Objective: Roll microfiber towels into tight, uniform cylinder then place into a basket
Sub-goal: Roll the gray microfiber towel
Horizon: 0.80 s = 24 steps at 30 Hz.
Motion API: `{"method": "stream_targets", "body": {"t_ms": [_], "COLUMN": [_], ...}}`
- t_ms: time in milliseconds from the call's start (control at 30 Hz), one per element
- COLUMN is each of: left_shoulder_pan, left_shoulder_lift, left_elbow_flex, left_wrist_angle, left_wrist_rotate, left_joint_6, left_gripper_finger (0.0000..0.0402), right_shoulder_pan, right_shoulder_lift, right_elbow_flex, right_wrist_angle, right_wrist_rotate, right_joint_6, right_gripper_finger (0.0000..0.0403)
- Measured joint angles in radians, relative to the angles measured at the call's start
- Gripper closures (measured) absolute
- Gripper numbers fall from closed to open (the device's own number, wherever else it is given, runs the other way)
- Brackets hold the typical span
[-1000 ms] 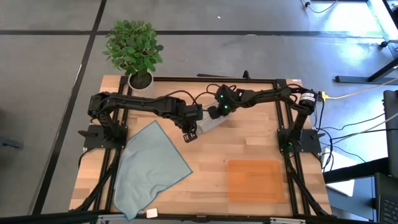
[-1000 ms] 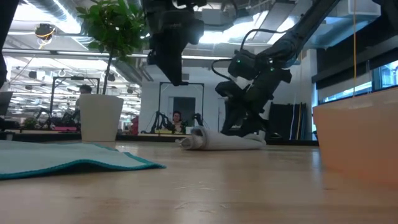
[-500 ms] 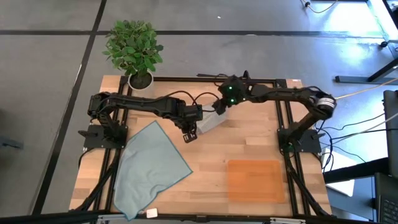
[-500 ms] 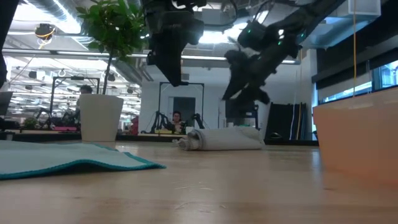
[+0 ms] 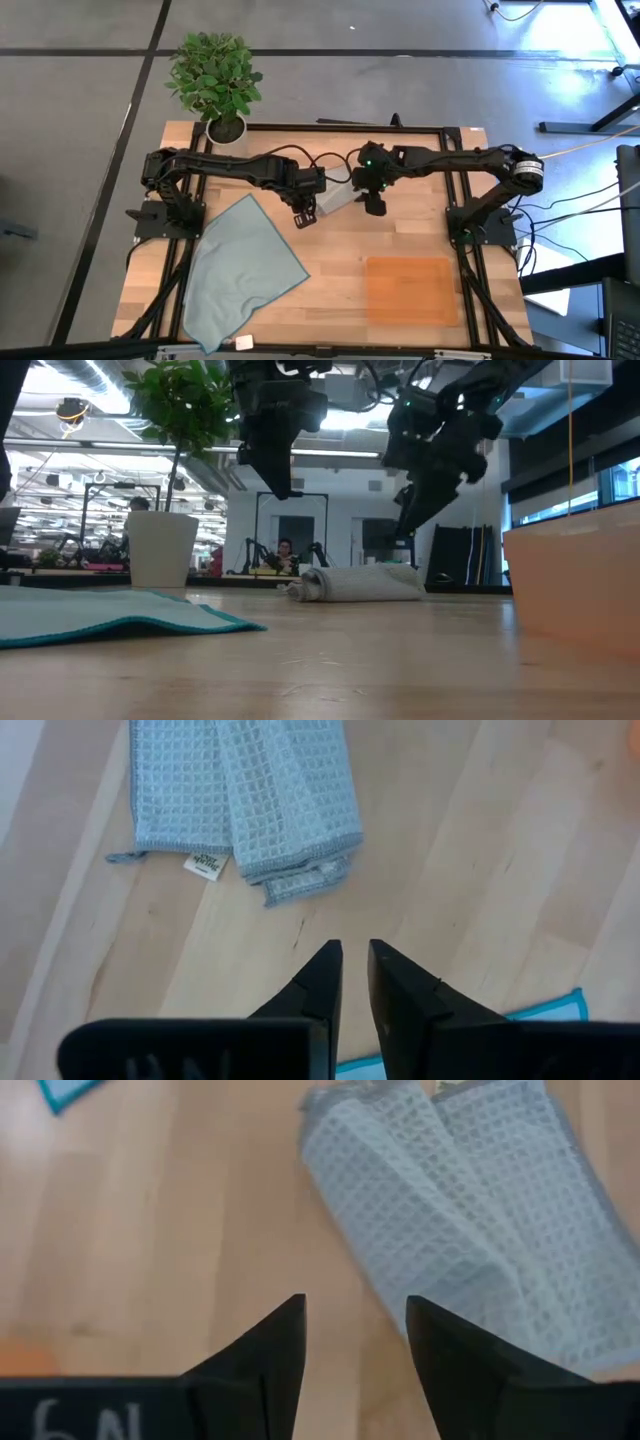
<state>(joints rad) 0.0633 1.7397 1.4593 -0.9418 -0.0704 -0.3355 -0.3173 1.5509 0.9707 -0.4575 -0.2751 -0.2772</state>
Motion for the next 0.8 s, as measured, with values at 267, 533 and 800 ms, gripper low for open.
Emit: {"method": "stream_targets", "body": {"t_ms": [267, 533, 800], "left_shoulder_pan": [0.0, 0.0, 0.0], "left_shoulder_lift": [0.0, 0.0, 0.0], "left_elbow_flex": [0.0, 0.0, 0.0], "left_wrist_angle": [0.009, 0.014, 0.011], "left_wrist_rotate": [0.0, 0.0, 0.0], "left_joint_6": [-0.004, -0.004, -0.005], "left_gripper_finger": [0.036, 0.036, 0.036], "right_shoulder_pan": [-0.004, -0.037, -0.04], "right_shoulder_lift": [0.121, 0.225, 0.231], "right_elbow_flex": [-0.025, -0.025, -0.022], "right_wrist_angle": [0.158, 0.168, 0.132], "right_wrist_rotate": [0.097, 0.128, 0.08], "right_joint_6": [-0.059, 0.021, 0.358], "right_gripper_finger": [0.0229, 0.0229, 0.0229]}}
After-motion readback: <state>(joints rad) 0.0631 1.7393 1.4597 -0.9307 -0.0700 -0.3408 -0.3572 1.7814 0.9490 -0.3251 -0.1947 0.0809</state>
